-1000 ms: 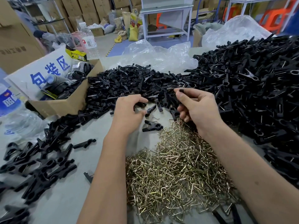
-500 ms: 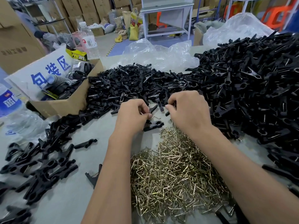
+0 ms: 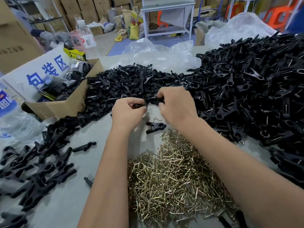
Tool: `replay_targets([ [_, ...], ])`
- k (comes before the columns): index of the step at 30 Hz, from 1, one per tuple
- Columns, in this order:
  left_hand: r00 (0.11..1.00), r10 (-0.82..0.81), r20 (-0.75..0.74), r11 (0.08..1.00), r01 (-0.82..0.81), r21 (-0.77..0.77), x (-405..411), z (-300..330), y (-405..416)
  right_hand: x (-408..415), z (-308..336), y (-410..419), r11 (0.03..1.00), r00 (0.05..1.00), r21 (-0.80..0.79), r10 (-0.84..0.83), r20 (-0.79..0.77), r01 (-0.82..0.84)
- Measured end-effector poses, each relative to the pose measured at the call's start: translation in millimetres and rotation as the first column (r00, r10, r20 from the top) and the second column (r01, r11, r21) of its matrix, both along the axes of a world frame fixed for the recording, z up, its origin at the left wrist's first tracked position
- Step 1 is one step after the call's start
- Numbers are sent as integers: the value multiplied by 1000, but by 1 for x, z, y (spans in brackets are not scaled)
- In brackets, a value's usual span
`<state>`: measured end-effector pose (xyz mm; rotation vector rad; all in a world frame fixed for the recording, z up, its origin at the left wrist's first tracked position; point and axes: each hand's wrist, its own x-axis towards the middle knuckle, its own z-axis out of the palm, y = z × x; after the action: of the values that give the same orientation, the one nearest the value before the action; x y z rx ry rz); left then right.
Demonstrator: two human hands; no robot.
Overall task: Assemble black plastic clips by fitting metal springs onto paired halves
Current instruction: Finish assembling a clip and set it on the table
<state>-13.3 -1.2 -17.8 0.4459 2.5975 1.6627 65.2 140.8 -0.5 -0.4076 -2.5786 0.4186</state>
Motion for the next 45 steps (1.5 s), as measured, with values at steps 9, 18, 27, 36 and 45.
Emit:
replay_targets([
  [9, 996, -90, -20, 993, 91, 77, 5, 1, 6, 45, -7, 25, 767, 965, -603, 84, -247, -221],
  [18, 860, -429, 276, 838, 265, 476, 21, 13, 9, 53, -16, 25, 548, 940, -766, 134, -315, -335],
  [27, 850, -463, 250, 844, 337, 418, 29, 17, 10, 51, -20, 25, 576, 930, -730, 195, -313, -367],
  [36, 869, -478, 129, 793, 364, 489, 26, 15, 11, 52, -19, 23, 561, 926, -737, 232, -299, -378],
  [45, 928, -355, 115, 786, 230, 574, 13, 15, 0, 48, -13, 22, 828, 946, -481, 166, -278, -287],
])
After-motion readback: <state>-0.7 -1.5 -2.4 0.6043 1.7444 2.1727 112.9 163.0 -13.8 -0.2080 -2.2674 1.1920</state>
